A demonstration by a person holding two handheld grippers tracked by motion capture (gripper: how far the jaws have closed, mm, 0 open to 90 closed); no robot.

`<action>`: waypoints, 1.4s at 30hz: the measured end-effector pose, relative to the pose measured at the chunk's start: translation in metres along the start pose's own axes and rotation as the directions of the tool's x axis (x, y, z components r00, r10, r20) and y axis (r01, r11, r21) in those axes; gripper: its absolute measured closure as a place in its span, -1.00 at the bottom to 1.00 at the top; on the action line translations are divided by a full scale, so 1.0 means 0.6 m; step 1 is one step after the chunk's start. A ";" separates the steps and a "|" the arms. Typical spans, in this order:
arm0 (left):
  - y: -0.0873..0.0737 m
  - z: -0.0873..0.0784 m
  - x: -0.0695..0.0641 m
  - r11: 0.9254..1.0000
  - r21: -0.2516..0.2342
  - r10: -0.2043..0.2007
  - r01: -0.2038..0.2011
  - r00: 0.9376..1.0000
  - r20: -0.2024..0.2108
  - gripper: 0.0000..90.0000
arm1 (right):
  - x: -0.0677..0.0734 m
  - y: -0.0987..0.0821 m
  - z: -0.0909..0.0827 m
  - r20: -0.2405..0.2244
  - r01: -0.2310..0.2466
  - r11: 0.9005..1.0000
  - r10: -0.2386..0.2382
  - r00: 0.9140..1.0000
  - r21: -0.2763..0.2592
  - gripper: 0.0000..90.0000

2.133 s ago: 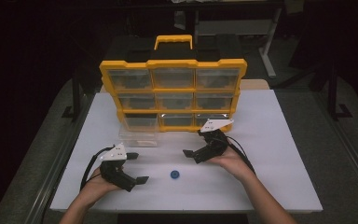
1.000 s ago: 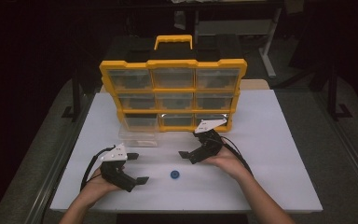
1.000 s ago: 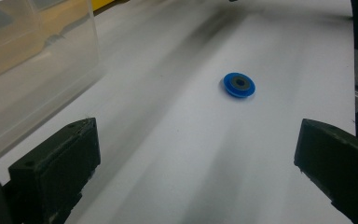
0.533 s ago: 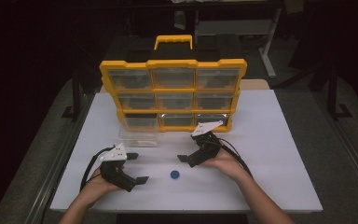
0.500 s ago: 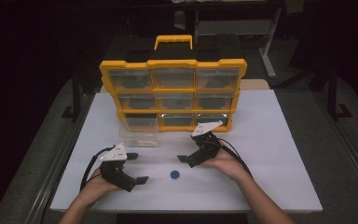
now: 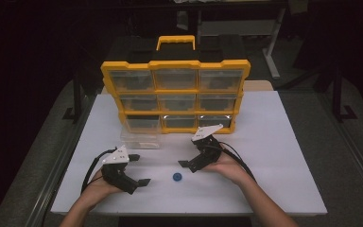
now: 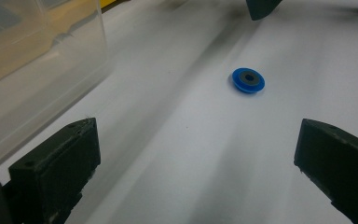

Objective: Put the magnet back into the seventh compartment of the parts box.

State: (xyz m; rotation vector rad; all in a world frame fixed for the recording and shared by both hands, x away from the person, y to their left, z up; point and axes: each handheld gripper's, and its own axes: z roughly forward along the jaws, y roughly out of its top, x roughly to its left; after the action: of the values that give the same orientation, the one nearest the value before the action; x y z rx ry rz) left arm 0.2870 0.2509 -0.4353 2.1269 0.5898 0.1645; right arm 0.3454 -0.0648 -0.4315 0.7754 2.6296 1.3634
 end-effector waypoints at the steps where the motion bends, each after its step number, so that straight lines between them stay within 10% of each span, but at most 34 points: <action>1: 0.000 0.000 0.000 1.000 -0.001 0.004 -0.004 1.000 -0.001 -1.00 | 0.002 0.000 0.000 -0.004 0.004 1.000 -0.004 1.000 0.001 -1.00; 42: -0.004 0.001 0.003 1.000 -0.001 0.000 0.000 1.000 -0.002 -1.00 | 0.044 -0.002 0.028 -0.064 0.121 0.988 -0.115 0.991 0.096 -1.00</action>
State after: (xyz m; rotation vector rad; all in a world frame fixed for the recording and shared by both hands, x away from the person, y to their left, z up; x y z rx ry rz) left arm 0.2877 0.2524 -0.4375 2.1265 0.5906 0.1673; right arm 0.3267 -0.0405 -0.4380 0.5881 2.7579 1.2512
